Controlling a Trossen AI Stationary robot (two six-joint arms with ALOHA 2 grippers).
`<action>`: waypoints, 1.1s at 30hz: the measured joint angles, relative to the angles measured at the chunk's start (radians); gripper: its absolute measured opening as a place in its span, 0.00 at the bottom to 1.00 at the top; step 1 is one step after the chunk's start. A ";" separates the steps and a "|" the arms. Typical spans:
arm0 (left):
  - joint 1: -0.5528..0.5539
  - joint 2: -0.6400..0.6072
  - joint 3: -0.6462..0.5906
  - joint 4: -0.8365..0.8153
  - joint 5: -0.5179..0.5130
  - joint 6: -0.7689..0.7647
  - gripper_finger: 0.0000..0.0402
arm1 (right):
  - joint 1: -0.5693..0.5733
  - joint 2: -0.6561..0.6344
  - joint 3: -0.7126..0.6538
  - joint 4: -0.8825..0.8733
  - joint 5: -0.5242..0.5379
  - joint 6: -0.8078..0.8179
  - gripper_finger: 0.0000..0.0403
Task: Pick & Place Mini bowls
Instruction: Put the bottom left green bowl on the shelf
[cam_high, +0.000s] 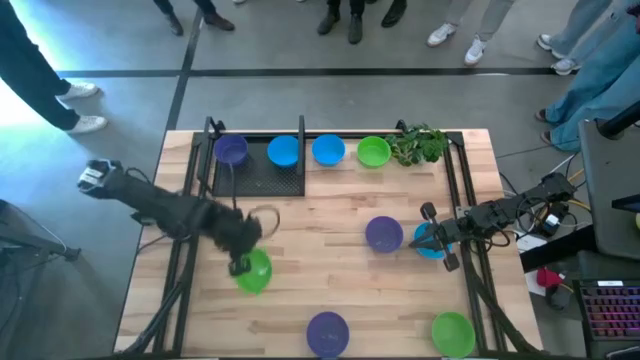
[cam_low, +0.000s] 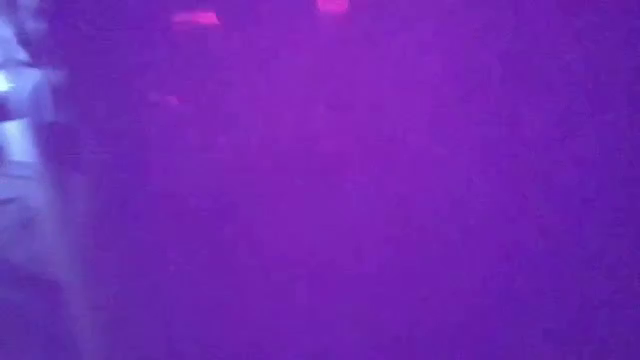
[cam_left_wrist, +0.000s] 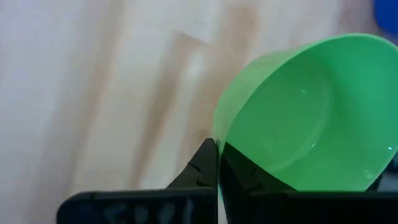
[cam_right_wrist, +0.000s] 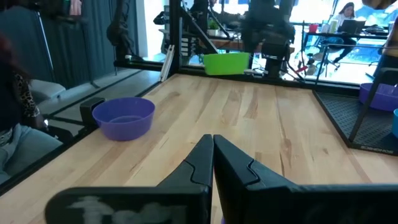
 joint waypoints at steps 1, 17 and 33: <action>0.048 -0.009 0.000 -0.008 -0.002 0.005 0.00 | 0.000 0.000 0.000 0.000 0.000 0.000 0.02; 0.822 -0.013 0.000 -0.023 -0.068 0.247 0.00 | 0.000 0.000 0.000 -0.001 0.000 0.000 0.02; 1.017 0.226 0.000 0.099 -0.173 0.413 0.00 | 0.000 0.000 0.000 -0.001 -0.001 0.000 0.02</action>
